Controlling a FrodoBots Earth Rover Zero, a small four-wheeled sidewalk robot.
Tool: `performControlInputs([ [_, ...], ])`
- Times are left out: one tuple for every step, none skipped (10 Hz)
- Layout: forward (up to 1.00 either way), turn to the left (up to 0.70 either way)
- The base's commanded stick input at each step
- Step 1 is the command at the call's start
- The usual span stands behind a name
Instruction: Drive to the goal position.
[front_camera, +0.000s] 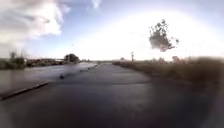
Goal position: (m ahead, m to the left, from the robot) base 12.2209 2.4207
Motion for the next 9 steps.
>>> performControlInputs([
  [0.70,0.00],
  [0.70,0.00],
  [0.70,0.00],
  [0.70,0.00],
  [0.70,0.00],
  [0.70,0.00],
  [0.70,0.00],
  [0.70,0.00],
  [0.70,0.00],
])
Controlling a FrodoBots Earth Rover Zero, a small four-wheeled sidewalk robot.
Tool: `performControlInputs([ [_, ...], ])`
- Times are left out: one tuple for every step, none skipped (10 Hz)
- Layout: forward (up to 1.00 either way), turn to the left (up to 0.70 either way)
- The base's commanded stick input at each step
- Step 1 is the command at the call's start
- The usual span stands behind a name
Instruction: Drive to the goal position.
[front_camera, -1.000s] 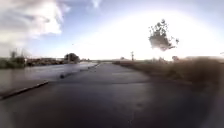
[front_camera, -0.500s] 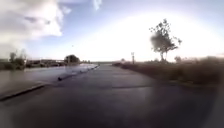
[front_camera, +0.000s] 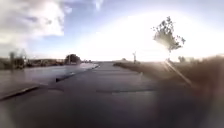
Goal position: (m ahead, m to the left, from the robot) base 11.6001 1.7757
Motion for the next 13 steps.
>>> performControlInputs([
  [0.70,0.00],
  [0.70,0.00],
  [0.70,0.00],
  [0.70,0.00],
  [0.70,0.00],
  [0.70,0.00],
  [0.70,0.00],
  [0.70,0.00],
  [0.70,0.00],
  [0.70,0.00],
  [0.70,0.00],
  [0.70,0.00],
  [0.70,0.00],
])
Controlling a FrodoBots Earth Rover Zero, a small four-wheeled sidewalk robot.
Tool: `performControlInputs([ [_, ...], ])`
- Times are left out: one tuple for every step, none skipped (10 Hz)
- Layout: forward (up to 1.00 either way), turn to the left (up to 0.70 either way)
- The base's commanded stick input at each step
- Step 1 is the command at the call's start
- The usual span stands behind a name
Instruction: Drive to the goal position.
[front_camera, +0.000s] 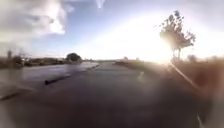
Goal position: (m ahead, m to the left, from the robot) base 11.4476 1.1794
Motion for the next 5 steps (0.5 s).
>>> performControlInputs([
  [0.70,0.00],
  [0.70,0.00],
  [0.70,0.00],
  [0.70,0.00],
  [0.70,0.00],
])
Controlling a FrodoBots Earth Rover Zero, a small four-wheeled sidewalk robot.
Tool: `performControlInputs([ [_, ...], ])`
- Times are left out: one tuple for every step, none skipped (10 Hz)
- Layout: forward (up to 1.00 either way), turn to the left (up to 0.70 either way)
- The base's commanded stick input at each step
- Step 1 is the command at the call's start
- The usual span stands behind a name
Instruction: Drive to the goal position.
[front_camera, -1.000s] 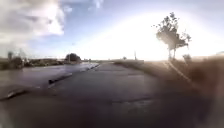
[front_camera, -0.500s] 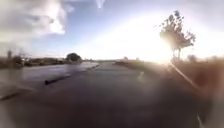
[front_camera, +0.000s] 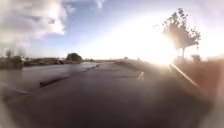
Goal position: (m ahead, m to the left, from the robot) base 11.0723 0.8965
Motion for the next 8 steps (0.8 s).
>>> performControlInputs([
  [0.70,0.00],
  [0.70,0.00],
  [0.70,0.00],
  [0.70,0.00],
  [0.70,0.00],
  [0.70,0.00],
  [0.70,-0.14],
  [0.70,-0.14],
])
